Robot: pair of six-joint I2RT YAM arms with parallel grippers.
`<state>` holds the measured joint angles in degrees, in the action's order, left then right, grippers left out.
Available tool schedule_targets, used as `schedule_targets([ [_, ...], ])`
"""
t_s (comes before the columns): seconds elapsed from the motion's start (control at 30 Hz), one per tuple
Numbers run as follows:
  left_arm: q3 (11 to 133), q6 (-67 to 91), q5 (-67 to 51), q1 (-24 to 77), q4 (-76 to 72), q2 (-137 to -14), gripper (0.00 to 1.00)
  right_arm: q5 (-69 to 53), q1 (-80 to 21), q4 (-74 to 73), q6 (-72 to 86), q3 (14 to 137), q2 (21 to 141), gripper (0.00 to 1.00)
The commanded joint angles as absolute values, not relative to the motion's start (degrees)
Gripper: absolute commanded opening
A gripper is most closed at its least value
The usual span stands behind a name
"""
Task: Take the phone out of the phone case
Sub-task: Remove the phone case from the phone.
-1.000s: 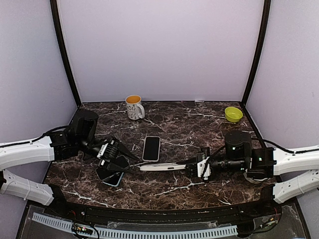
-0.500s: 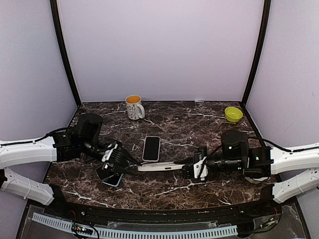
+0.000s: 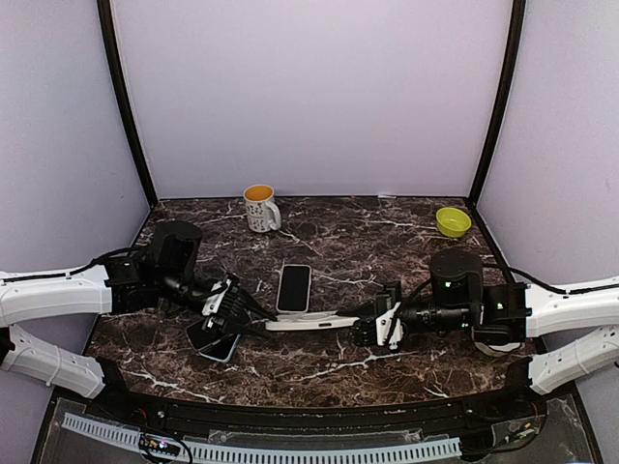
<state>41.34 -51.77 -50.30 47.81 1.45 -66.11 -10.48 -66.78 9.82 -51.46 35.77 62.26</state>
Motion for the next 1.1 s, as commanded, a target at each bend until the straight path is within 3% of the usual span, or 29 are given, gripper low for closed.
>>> schedule_targets([
  [0.0, 42.85, -52.68, -50.32, 48.03, 2.58, -66.46, 0.28, -11.54, -67.48, 15.59, -52.02, 38.84, 61.34, 0.00],
  [0.23, 42.98, -52.90, -50.71, 48.06, 3.07, -66.71, 0.21, -11.94, -67.83, 15.04, -52.78, 39.26, 61.34, 0.00],
  [1.07, 44.92, -53.97, -52.29, 48.39, 9.39, -69.67, 0.14, -15.69, -68.02, 16.14, -63.93, 38.92, 64.49, 0.00],
])
